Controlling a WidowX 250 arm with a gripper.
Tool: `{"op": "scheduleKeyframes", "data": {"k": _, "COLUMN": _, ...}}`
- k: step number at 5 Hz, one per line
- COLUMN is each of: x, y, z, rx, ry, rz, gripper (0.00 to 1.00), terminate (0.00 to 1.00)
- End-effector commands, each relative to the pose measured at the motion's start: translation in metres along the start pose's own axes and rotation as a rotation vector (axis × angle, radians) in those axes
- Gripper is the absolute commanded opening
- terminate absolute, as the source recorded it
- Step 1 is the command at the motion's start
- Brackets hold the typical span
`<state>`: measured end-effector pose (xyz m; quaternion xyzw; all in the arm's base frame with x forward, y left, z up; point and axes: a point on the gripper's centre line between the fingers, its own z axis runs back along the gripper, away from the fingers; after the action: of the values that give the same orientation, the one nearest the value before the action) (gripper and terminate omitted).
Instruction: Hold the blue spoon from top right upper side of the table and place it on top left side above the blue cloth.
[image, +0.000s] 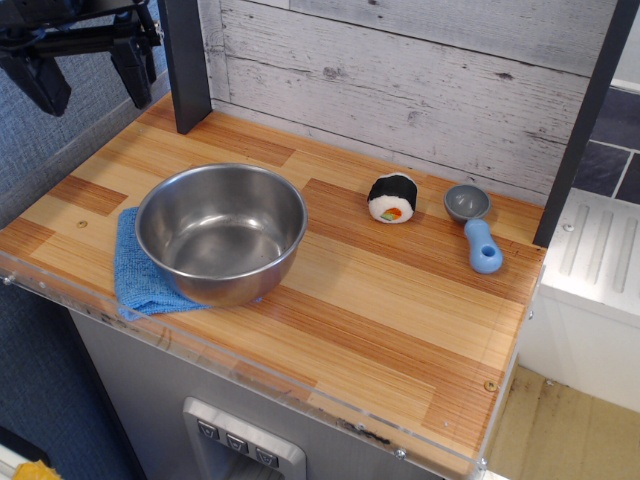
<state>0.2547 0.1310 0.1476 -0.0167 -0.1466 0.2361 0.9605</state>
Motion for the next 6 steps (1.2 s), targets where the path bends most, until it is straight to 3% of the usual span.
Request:
{"op": "scheduleKeyframes", "data": {"k": 1, "x": 0.000, "y": 0.000, "z": 0.000, "rx": 0.000, "ry": 0.000, "rz": 0.000, "gripper": 1.00, "terminate": 0.00}}
{"op": "scheduleKeyframes", "data": {"k": 2, "x": 0.008, "y": -0.020, "z": 0.022, "rx": 0.041, "ry": -0.034, "rz": 0.037, "gripper": 1.00, "terminate": 0.00}}
{"op": "scheduleKeyframes", "data": {"k": 3, "x": 0.013, "y": -0.047, "z": 0.041, "rx": -0.003, "ry": -0.074, "rz": 0.068, "gripper": 1.00, "terminate": 0.00}}
{"op": "scheduleKeyframes", "data": {"k": 4, "x": 0.009, "y": -0.080, "z": 0.043, "rx": -0.044, "ry": -0.079, "rz": 0.085, "gripper": 1.00, "terminate": 0.00}}
{"op": "scheduleKeyframes", "data": {"k": 5, "x": -0.005, "y": -0.111, "z": 0.026, "rx": -0.102, "ry": -0.051, "rz": 0.072, "gripper": 1.00, "terminate": 0.00}}
{"op": "scheduleKeyframes", "data": {"k": 6, "x": -0.016, "y": -0.135, "z": 0.009, "rx": -0.115, "ry": -0.019, "rz": 0.065, "gripper": 1.00, "terminate": 0.00}}
